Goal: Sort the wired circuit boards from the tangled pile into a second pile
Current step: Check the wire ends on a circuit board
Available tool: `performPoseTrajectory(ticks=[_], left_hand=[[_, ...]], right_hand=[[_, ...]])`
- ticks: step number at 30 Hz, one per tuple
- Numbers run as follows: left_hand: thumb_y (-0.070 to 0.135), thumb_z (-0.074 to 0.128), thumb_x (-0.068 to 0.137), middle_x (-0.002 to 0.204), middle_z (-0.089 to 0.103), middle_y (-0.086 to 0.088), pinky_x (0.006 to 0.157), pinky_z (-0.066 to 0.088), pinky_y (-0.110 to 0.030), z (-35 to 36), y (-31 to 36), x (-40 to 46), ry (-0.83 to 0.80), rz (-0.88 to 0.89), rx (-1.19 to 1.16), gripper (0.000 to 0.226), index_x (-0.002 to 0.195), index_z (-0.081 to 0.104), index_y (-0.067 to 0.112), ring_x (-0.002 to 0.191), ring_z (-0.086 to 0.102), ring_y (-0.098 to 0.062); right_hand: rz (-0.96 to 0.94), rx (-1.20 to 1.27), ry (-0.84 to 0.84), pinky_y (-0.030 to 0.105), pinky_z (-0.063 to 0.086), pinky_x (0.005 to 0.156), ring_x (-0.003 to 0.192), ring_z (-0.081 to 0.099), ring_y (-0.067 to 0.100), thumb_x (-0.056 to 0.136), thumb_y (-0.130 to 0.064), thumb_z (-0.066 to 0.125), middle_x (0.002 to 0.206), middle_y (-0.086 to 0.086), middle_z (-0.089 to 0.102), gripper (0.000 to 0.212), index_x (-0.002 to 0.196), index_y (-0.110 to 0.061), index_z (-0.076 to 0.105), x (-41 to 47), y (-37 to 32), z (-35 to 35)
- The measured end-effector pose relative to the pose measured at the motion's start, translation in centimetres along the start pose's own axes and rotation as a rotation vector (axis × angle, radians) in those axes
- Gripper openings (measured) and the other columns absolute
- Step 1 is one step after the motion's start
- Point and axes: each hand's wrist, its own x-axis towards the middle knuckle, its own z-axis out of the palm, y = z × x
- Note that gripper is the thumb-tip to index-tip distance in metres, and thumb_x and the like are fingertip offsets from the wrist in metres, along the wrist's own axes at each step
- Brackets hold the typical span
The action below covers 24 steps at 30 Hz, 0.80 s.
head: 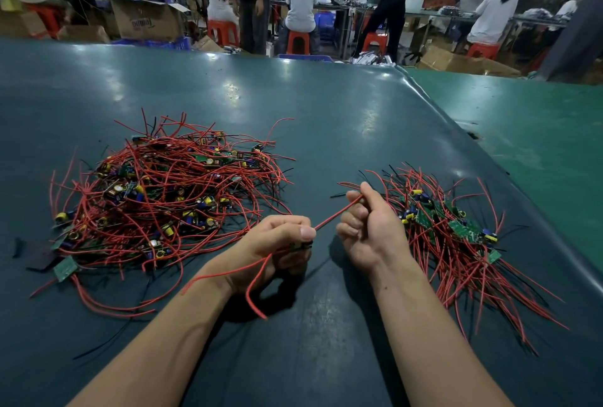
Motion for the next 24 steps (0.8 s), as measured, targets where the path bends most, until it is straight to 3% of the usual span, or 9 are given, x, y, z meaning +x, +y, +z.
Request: performPoseTrajectory(ticks=[6,9,11,14,17,21,24], left_hand=[[0.025,0.061,0.067,0.042,0.036,0.0,0.049,0.025,-0.027,-0.4,0.0,-0.2,-0.056,0.015,-0.003,0.023,0.051,0.047,0.019,0.054,0.024,-0.019],[0.028,0.065,0.066,0.044,0.033,-0.001,0.047,0.03,-0.025,-0.3,-0.1,0.1,0.072,-0.008,-0.099,0.024,0.052,0.05,0.015,0.051,0.027,-0.018],[0.03,0.065,0.075,0.048,0.034,0.0,0.048,0.033,-0.025,-0.4,0.1,0.3,0.168,-0.035,-0.15,0.026,0.055,0.058,0.015,0.05,0.032,-0.016],[0.037,0.056,0.086,0.052,0.038,0.0,0.049,0.032,-0.025,-0.7,0.3,0.4,0.266,0.005,-0.222,0.033,0.066,0.065,0.012,0.051,0.036,-0.014],[0.04,0.056,0.084,0.054,0.044,0.0,0.05,0.033,-0.025,-0.5,0.1,0.5,0.308,0.011,-0.183,0.032,0.07,0.065,0.013,0.048,0.04,-0.012],[0.04,0.072,0.076,0.066,0.064,0.002,0.046,0.035,-0.012,-0.2,-0.2,0.5,0.255,-0.014,-0.053,0.022,0.072,0.077,0.019,0.047,0.047,-0.003],[0.034,0.072,0.08,0.064,0.062,0.001,0.046,0.032,-0.016,-0.6,-0.3,0.6,0.233,-0.04,0.015,0.022,0.08,0.076,0.013,0.044,0.042,-0.005]], right_hand=[[0.091,0.203,0.016,0.013,0.017,0.029,0.027,0.023,0.004,0.102,-0.024,0.042,0.037,-0.009,0.026,0.041,0.062,-0.017,0.046,0.1,-1.1,-0.6],[0.047,0.2,-0.021,0.013,0.019,0.029,0.028,0.024,0.005,0.103,-0.033,0.042,0.038,-0.007,0.028,0.051,0.055,-0.017,0.049,0.2,-1.2,-0.6],[0.026,0.206,-0.025,0.011,0.023,0.032,0.03,0.029,0.008,0.103,-0.046,0.034,0.042,-0.003,0.038,0.054,0.068,-0.012,0.056,0.1,-0.6,-0.4],[0.019,0.037,-0.059,0.014,0.029,0.035,0.033,0.035,0.009,0.102,-0.054,0.026,0.051,0.001,0.052,0.065,0.088,-0.005,0.065,0.0,0.4,-0.3],[0.012,-0.319,-0.144,0.016,0.028,0.037,0.037,0.037,0.006,0.101,-0.039,0.045,0.053,-0.004,0.054,0.037,0.096,-0.009,0.067,-0.5,1.2,0.3],[-0.008,-0.582,-0.317,0.015,0.028,0.039,0.043,0.039,0.006,0.091,-0.035,0.064,0.054,-0.003,0.049,0.024,0.091,-0.013,0.073,-1.3,2.0,0.6],[-0.034,-0.583,-0.336,0.013,0.026,0.037,0.04,0.036,0.003,0.092,-0.029,0.064,0.05,-0.006,0.046,0.024,0.079,-0.013,0.077,-1.5,1.7,0.5]])
